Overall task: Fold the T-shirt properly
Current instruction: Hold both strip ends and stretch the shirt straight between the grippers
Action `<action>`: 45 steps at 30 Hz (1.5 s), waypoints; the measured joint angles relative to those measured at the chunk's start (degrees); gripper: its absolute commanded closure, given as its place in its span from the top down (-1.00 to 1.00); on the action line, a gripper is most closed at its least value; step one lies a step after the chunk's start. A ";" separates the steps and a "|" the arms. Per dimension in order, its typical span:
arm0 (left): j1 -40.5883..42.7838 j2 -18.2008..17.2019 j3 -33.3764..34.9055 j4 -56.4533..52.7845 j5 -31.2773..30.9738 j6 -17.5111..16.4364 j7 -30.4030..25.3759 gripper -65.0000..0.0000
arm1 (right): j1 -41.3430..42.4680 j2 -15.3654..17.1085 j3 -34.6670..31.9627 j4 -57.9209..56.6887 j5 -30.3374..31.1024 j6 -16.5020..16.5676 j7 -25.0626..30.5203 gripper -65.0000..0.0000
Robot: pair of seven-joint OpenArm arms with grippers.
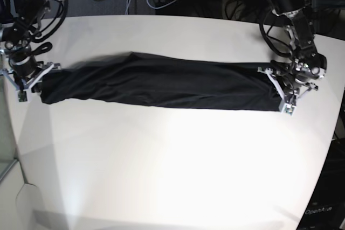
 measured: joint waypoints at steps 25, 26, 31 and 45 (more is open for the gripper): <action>0.00 -0.09 -0.11 0.00 -0.07 -0.02 -0.02 -0.97 | 3.96 3.43 -3.26 -17.27 0.20 -0.20 6.97 -0.83; -0.02 -0.17 -0.11 0.00 -0.07 -0.02 0.00 -0.97 | 3.80 3.45 -3.26 -17.66 0.33 -0.20 7.76 -0.83; -1.29 -0.22 -0.11 -0.20 0.44 -0.48 1.40 -0.97 | 3.65 3.43 -3.23 -17.77 0.52 -0.20 8.09 -0.83; -3.19 0.57 0.00 9.77 1.27 -0.83 12.07 -0.97 | 3.58 3.41 -3.15 -17.86 0.57 -0.20 8.09 -0.83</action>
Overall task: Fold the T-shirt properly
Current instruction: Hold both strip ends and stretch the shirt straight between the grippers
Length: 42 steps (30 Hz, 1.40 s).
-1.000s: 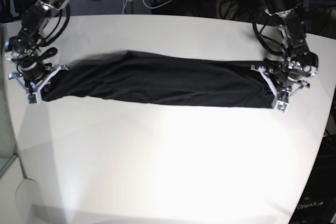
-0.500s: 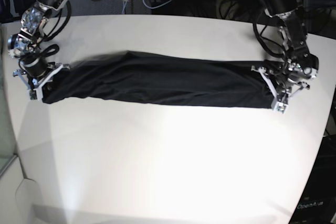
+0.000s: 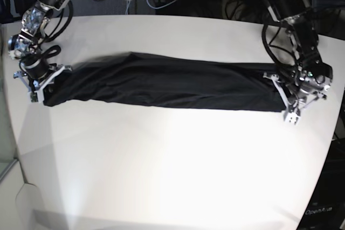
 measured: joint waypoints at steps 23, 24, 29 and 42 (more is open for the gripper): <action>0.83 0.48 -12.44 4.28 -4.98 -0.04 5.60 0.56 | -0.22 -0.02 0.00 -0.02 0.52 -0.02 0.00 -0.83; 0.81 0.57 -12.41 3.37 -4.98 -0.02 5.57 0.56 | -0.31 -0.02 -0.04 0.00 0.57 -0.02 0.09 -0.83; 0.79 0.55 -12.39 1.73 -4.98 -0.02 2.91 0.56 | -0.42 -0.04 -0.04 0.00 0.59 0.00 0.42 -0.83; 0.68 0.50 -14.58 1.73 -5.22 0.00 2.97 0.89 | -0.57 -0.04 -0.04 0.00 0.57 0.00 0.57 -0.83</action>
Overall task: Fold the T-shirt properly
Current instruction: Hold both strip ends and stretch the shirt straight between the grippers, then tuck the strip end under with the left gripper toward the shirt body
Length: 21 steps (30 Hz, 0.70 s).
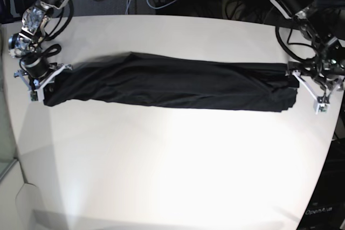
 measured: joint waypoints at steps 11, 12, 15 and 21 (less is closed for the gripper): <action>-0.92 -3.08 -0.76 -4.70 -10.56 0.15 2.56 0.95 | 0.00 0.02 -0.07 0.00 0.02 0.00 0.02 -0.83; -1.31 -3.08 -1.68 -5.88 -11.08 0.13 2.64 0.95 | 0.02 0.00 -0.07 0.00 0.00 0.00 -0.02 -0.83; -2.43 -3.69 -3.89 -9.27 -11.37 0.13 2.40 0.95 | -0.02 0.00 -0.07 0.00 0.02 0.00 -0.02 -0.83; -2.27 -4.44 -4.33 -11.82 -11.80 0.15 2.60 0.95 | 0.00 0.00 -0.07 0.00 0.02 0.00 0.00 -0.83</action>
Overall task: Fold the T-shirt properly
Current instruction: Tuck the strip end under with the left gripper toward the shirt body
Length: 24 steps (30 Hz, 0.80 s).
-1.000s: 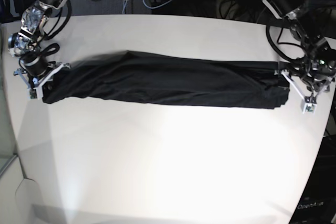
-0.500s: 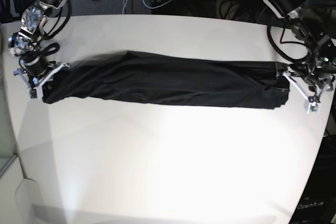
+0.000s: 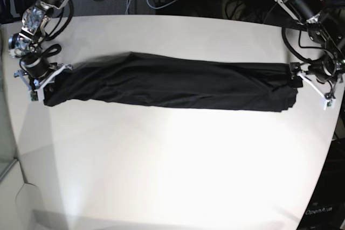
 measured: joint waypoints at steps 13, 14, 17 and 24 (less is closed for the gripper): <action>-1.38 -0.17 1.88 -3.17 0.07 0.00 -0.11 0.95 | -0.63 0.02 0.00 0.02 0.37 -0.02 0.68 -0.83; -1.66 -0.07 2.34 -4.52 0.07 0.00 -0.17 0.95 | -0.63 0.00 0.00 0.02 0.37 -0.02 0.68 -0.83; -2.16 0.09 2.62 -6.14 -0.02 0.00 -0.85 0.95 | -0.63 0.00 0.00 0.04 0.37 0.00 0.66 -0.83; -2.03 -0.02 2.51 -6.49 0.07 0.00 -2.14 0.95 | -0.63 0.00 0.00 0.04 0.37 0.00 0.63 -0.83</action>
